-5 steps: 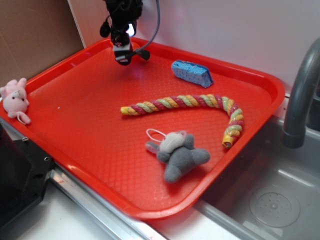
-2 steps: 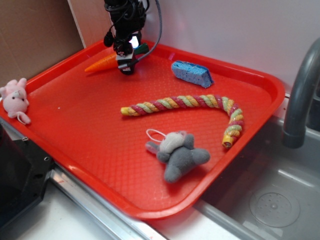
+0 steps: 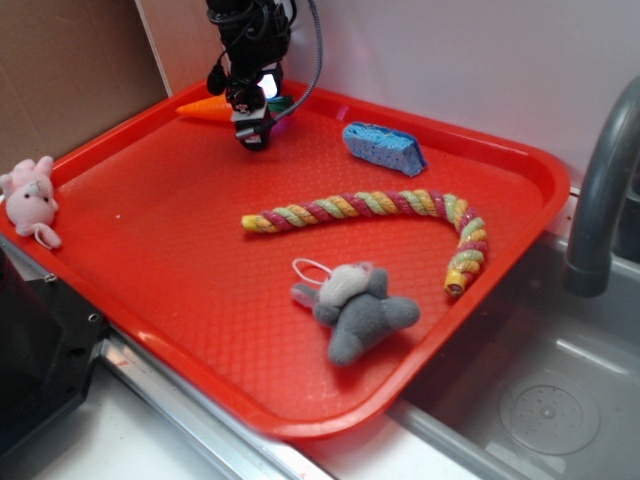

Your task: Grab the carrot.

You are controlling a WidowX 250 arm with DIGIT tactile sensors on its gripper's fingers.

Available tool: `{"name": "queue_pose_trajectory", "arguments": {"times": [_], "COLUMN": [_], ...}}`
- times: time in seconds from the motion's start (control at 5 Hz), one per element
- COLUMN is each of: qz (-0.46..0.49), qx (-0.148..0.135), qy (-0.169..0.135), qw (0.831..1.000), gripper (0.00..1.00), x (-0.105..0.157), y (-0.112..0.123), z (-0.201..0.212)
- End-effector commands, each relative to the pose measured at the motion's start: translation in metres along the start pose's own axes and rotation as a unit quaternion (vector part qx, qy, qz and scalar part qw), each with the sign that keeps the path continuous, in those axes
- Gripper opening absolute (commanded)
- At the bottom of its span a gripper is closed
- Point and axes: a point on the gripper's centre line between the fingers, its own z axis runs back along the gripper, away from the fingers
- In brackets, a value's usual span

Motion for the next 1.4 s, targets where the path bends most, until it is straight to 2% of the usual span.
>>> {"name": "queue_pose_trajectory", "arguments": {"times": [0.0,0.8,1.0,1.2], "qz": [0.007,0.014,0.031,0.065], "qx": [0.007,0.020,0.000,0.018], "qy": [0.000,-0.003,-0.027,-0.074], "qw": [1.000,1.000,0.999,0.995], "gripper": [0.00,0.00,0.00,0.00], "x": [0.002,0.002,0.003,0.018], "y": [-0.013,-0.014,-0.029,-0.061], "z": [0.005,0.011,0.032,0.088]}}
